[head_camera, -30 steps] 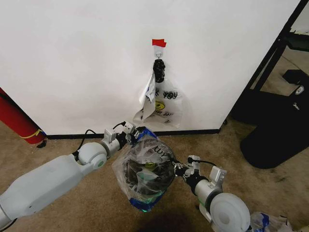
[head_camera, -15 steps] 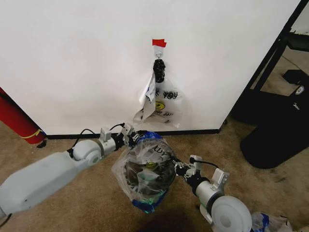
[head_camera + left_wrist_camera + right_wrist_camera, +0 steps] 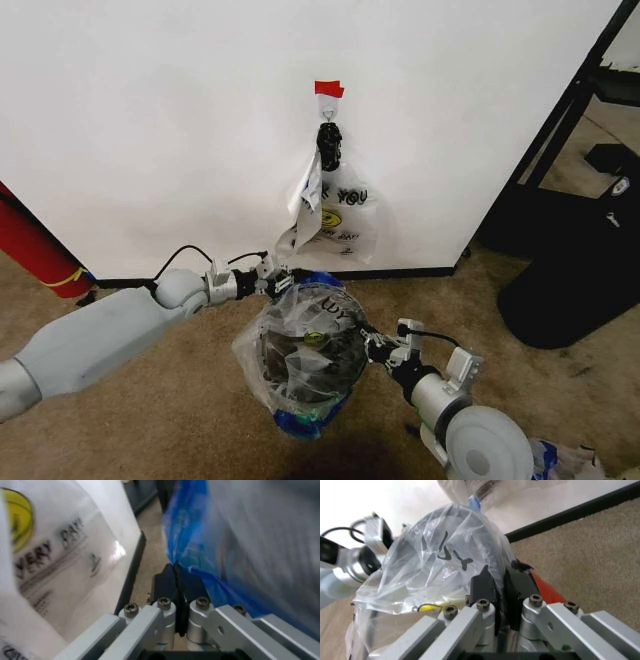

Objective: Pick up the garbage bag from the wall and place it over the trash bin.

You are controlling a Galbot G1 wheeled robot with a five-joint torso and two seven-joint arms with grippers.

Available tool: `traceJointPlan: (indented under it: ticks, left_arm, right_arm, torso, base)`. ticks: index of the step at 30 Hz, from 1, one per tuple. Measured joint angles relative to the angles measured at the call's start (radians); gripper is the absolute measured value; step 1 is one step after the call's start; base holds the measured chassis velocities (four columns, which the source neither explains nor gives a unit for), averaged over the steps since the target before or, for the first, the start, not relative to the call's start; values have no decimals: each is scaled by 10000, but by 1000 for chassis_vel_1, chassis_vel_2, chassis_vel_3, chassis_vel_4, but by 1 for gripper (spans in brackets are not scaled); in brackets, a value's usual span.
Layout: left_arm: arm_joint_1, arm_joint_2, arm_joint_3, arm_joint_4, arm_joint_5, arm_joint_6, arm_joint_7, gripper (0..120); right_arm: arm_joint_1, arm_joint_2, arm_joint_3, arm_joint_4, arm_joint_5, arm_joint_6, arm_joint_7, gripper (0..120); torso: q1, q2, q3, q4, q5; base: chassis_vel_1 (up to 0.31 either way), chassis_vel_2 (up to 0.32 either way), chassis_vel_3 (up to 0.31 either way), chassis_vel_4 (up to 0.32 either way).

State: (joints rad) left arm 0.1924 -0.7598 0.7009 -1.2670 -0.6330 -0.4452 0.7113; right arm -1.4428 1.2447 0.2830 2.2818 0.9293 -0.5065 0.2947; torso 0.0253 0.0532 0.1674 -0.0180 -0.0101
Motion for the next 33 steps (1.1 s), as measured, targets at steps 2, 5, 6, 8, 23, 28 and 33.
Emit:
traceJointPlan:
  ticks: [2, 5, 6, 8, 23, 28, 33]
  left_arm:
    - [85, -135, -93, 228, 224, -171, -2, 0]
    - [191, -328, -220, 469, 476, -274, -194, 0]
    - [217, -412, -269, 597, 607, -343, -272, 0]
    - [248, -597, -337, 896, 993, -510, -418, 0]
    - [460, -903, -482, 1597, 2028, -844, -858, 8]
    - [753, -566, -931, 1018, 1783, -654, -1127, 21]
    - [1572, -129, -1979, -56, 2322, -122, -2075, 44]
  right_arm:
    - [38, 13, -20, 0, 50, -12, 22, 1]
    - [57, 53, -58, 3, 85, -23, 25, 1]
    - [57, 76, -80, 4, 91, -27, 25, 1]
    - [55, 101, -113, 11, 95, -35, 39, 1]
    - [250, 218, -81, -106, 235, -56, 182, 1]
    - [268, 296, -50, -401, 227, -38, 198, 1]
    - [368, 503, -72, -843, 197, 16, 262, 1]
  torso:
    - [0, 0, 0, 0, 2]
    - [0, 0, 0, 1, -1]
    - [0, 0, 0, -1, -1]
    - [0, 0, -1, -1, 2]
    - [0, 0, 0, -1, -2]
    - [0, 0, -1, 0, 3]
    - [0, 0, -1, 0, 1]
  base:
    - [0, 0, 0, 0]
    - [0, 0, 0, 0]
    - [0, 0, 0, 0]
    - [0, 0, 0, 0]
    - [0, 0, 0, 0]
    - [0, 0, 0, 0]
    - [0, 0, 0, 0]
